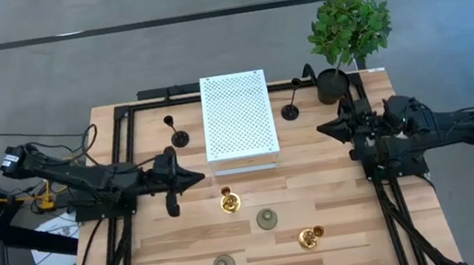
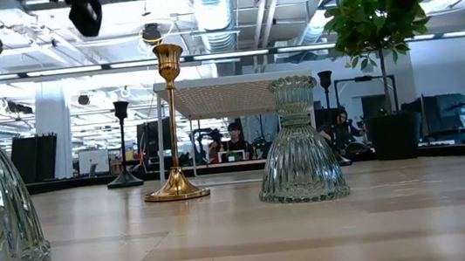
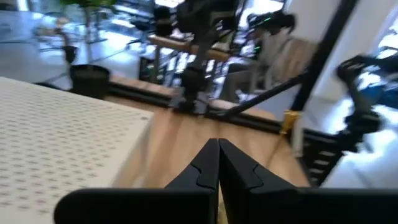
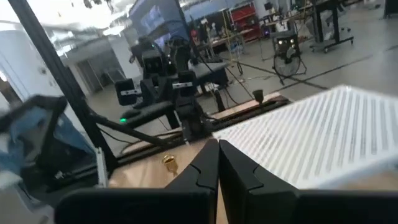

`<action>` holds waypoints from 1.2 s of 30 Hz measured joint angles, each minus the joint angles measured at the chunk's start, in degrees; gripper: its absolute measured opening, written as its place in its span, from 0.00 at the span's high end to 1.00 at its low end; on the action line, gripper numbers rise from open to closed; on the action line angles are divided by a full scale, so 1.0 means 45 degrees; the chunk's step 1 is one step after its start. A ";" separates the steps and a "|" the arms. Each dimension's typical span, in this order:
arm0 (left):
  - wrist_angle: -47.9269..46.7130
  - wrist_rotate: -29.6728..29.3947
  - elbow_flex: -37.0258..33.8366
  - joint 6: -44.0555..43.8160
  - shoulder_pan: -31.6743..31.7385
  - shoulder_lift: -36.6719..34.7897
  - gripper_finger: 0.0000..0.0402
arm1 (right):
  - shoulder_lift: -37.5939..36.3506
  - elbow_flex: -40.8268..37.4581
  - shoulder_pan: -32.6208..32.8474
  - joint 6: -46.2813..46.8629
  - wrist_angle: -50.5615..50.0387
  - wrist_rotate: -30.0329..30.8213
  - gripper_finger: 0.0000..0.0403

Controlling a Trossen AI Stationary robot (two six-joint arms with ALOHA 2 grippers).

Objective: Pick & Place candle stick holders
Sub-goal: Put the right black candle holder on the shelf

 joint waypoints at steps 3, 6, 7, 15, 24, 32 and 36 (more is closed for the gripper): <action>-0.0682 -0.0779 0.0887 0.0572 0.0000 -0.0029 0.99 | 0.1151 0.1414 0.0006 -0.0531 -0.0907 0.0212 1.00; -0.0905 -0.1308 0.1683 0.1569 0.0000 -0.0107 0.99 | 0.2079 0.2759 0.0004 -0.0599 -0.2482 0.0744 1.00; -0.1010 -0.1532 0.1920 0.1849 -0.0003 -0.0107 0.99 | 0.2334 0.3135 0.0004 -0.0598 -0.2973 0.0932 1.00; -0.1660 -0.4338 0.2958 0.1980 0.0000 0.0057 0.99 | 0.4120 0.4545 0.0752 -0.0508 -0.3821 0.2496 1.00; -0.1957 -0.4218 0.4392 0.2737 -0.0153 0.1129 0.99 | 0.5400 0.6258 0.3280 -0.0570 -0.3707 0.7076 1.00; -0.3635 -0.4167 0.5850 0.4288 -0.0578 0.1921 0.99 | 0.6230 0.7320 0.4773 -0.1589 -0.4311 0.9503 1.00; -0.4435 -0.4026 0.5859 0.4227 -0.0573 0.1591 0.99 | 0.6415 0.7329 0.4731 -0.0549 -0.5674 0.9684 1.00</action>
